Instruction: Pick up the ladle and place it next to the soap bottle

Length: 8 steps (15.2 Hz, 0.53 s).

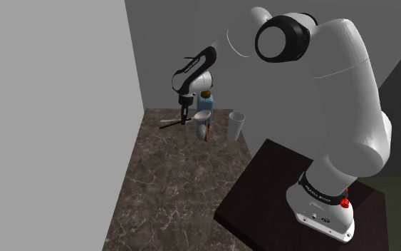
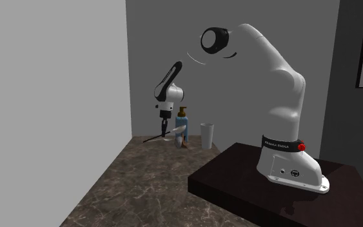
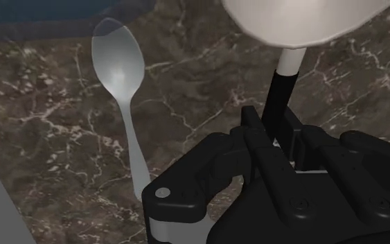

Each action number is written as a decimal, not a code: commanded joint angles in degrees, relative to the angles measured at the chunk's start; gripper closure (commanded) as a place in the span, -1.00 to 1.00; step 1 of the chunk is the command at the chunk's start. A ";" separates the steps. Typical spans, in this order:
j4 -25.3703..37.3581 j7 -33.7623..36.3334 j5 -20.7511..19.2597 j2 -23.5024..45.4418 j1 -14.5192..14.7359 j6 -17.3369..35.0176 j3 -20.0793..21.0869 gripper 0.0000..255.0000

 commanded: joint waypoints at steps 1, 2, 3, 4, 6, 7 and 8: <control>0.22 -0.32 0.17 1.21 -0.15 0.97 0.12 1.00; 0.38 -0.43 0.25 1.81 -0.19 1.42 0.18 1.00; 0.54 -0.54 0.32 2.42 -0.22 1.86 0.25 1.00; 0.72 -0.65 0.39 3.04 -0.26 2.29 0.31 1.00; 1.12 -0.86 0.53 4.29 -0.33 3.13 0.44 1.00; 1.34 -0.97 0.60 4.92 -0.37 3.54 0.50 1.00; 1.77 -1.15 0.71 6.07 -0.44 4.26 0.62 1.00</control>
